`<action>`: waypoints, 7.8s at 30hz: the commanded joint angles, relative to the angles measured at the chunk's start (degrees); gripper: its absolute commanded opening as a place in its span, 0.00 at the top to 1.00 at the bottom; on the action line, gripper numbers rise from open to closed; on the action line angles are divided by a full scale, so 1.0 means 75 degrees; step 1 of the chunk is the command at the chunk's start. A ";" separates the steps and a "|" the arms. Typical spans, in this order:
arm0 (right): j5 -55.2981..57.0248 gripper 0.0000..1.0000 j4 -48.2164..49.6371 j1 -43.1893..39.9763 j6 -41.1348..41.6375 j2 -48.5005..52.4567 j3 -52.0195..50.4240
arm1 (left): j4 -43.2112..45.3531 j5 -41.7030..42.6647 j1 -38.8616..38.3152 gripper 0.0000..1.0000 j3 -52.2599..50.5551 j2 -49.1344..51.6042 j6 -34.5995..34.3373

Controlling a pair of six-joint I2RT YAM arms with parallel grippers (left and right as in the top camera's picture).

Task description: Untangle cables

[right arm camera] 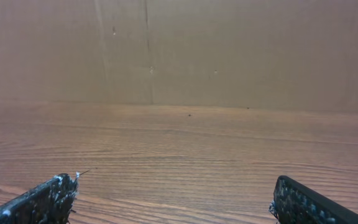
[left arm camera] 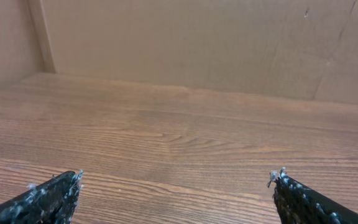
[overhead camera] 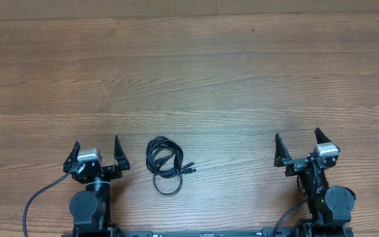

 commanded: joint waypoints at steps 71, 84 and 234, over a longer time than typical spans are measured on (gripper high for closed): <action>0.0096 0.00 0.0029 -0.0064 -0.0012 -0.0076 -0.0079 | -0.0405 0.0402 0.0038 0.00 0.0175 -0.0067 0.0169; 0.0096 0.00 0.0029 -0.0064 -0.0012 -0.0076 -0.0079 | -0.3252 0.0734 0.0038 0.00 0.2538 0.0746 0.0373; 0.0096 0.00 0.0029 -0.0064 -0.0012 -0.0076 -0.0079 | -0.6251 0.3491 -0.2684 0.96 0.8918 1.3234 -0.0399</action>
